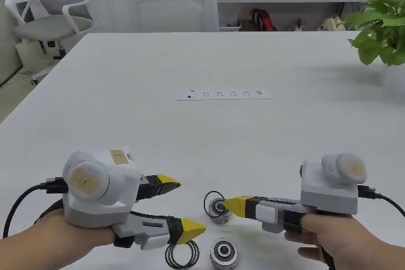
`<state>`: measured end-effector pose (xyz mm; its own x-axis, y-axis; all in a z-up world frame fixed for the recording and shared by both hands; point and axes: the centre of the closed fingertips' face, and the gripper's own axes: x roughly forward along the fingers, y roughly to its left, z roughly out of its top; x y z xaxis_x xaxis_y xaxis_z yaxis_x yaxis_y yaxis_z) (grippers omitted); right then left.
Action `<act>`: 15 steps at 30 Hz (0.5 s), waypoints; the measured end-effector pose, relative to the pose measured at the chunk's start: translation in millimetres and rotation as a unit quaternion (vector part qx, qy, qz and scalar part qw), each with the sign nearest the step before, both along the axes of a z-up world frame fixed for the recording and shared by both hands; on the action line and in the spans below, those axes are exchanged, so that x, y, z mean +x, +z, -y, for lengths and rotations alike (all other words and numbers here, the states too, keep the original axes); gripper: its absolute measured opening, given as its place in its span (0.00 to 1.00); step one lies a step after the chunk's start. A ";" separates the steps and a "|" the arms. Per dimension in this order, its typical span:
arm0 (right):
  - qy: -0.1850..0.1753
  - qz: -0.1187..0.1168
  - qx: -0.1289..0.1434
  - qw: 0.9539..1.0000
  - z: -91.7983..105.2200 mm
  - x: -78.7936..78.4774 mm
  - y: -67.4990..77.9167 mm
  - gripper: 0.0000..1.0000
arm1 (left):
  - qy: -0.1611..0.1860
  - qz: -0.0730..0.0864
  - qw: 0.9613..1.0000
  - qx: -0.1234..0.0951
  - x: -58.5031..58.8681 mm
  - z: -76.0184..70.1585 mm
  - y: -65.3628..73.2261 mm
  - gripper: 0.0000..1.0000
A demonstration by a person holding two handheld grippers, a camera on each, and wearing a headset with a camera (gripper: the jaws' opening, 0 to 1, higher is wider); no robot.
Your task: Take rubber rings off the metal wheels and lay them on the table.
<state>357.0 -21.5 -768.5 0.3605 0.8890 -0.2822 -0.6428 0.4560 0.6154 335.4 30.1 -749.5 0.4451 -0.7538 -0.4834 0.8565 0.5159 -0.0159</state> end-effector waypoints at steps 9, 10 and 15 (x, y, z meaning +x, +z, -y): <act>0.006 0.002 0.004 1.000 -2.9 -1.9 4.5 0.00 | 0.018 -0.005 1.000 -0.008 -9.6 -20.6 2.4 0.63; 0.007 0.003 0.005 1.000 -3.8 -2.7 5.5 0.00 | 0.018 -0.005 1.000 -0.007 -11.6 -22.8 2.0 0.63; 0.013 0.004 0.007 1.000 -7.7 -4.9 8.3 0.00 | 0.028 -0.007 1.000 -0.011 -14.0 -29.7 1.6 0.66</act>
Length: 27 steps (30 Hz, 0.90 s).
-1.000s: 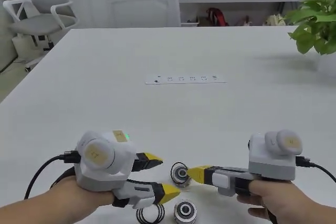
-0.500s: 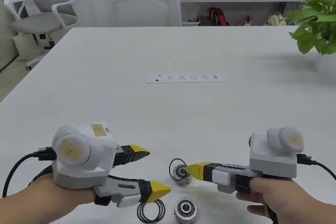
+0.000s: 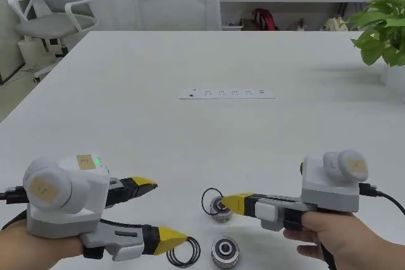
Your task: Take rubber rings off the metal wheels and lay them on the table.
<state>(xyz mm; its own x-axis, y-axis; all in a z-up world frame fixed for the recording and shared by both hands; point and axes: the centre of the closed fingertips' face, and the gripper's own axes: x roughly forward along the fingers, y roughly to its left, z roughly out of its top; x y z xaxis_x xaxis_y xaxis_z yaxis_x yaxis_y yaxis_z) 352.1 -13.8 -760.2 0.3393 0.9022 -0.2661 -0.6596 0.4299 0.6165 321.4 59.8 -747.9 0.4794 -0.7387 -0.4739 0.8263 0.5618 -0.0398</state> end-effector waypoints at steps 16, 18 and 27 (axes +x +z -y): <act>0.024 0.005 0.006 1.000 -11.3 -11.1 9.0 0.00 | 0.002 0.005 1.000 0.001 -9.3 -11.6 6.5 0.73; 0.028 0.005 0.005 1.000 -13.4 -13.0 9.2 0.00 | 0.003 0.004 1.000 0.001 -10.9 -13.5 7.0 0.73; 0.058 0.002 0.001 0.998 -26.0 -27.2 8.6 0.00 | 0.008 0.004 1.000 0.002 -14.9 -20.3 7.0 0.75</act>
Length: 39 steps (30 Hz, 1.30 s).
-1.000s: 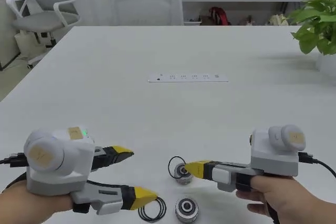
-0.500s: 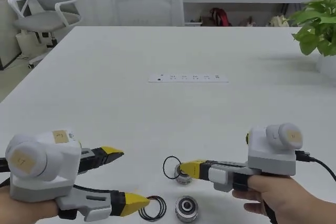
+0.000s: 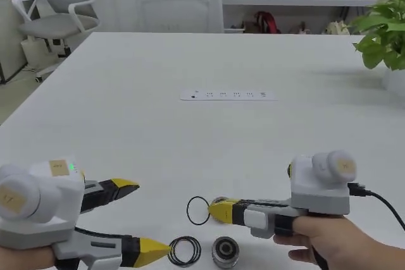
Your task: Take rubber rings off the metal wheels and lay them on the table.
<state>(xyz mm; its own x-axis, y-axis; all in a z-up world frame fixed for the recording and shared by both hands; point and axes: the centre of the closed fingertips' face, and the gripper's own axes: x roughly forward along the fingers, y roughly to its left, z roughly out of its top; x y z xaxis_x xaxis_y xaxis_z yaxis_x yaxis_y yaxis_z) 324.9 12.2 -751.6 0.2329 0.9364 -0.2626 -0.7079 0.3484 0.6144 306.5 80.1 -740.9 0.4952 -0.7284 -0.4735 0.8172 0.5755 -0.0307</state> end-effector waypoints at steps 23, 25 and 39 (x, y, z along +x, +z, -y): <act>0.066 -0.017 -0.023 0.997 -20.9 -29.2 -16.3 0.00 | -0.005 0.002 1.000 0.010 -4.0 -3.7 -1.7 0.78; 0.073 -0.016 -0.027 0.997 -22.9 -32.9 -17.5 0.00 | -0.004 0.002 1.000 0.011 -5.0 -4.3 -2.0 0.78; 0.091 -0.025 -0.048 0.994 -28.5 -41.1 -29.0 0.00 | -0.005 0.000 1.000 0.016 -8.4 -5.6 -3.0 0.78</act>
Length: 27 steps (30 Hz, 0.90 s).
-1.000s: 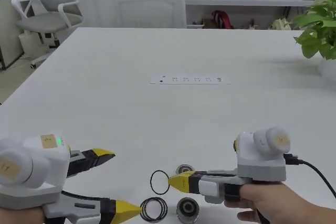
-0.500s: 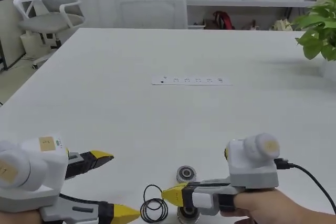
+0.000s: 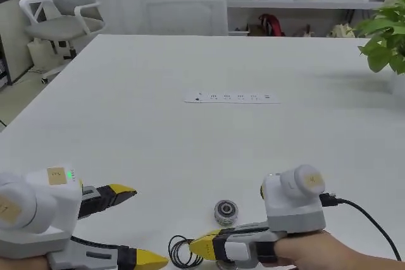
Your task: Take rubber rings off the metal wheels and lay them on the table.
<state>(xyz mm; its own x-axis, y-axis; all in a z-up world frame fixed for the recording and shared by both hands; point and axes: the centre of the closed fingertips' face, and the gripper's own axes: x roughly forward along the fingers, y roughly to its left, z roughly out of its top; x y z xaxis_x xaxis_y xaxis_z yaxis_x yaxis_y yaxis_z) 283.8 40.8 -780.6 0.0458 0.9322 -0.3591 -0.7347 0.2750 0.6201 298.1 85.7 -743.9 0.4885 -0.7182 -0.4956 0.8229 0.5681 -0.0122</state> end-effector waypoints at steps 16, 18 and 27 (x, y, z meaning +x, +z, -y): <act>0.006 0.032 -0.042 0.999 4.3 1.4 -15.4 0.00 | -0.016 -0.001 1.000 0.016 -5.7 2.9 -8.1 0.78; 0.007 0.039 -0.043 0.998 4.0 1.7 -15.2 0.00 | -0.016 -0.002 1.000 0.017 -5.8 3.1 -8.8 0.78; 0.012 0.060 -0.045 0.997 2.9 2.9 -13.2 0.08 | -0.017 -0.006 1.000 0.018 -6.8 2.5 -10.1 0.78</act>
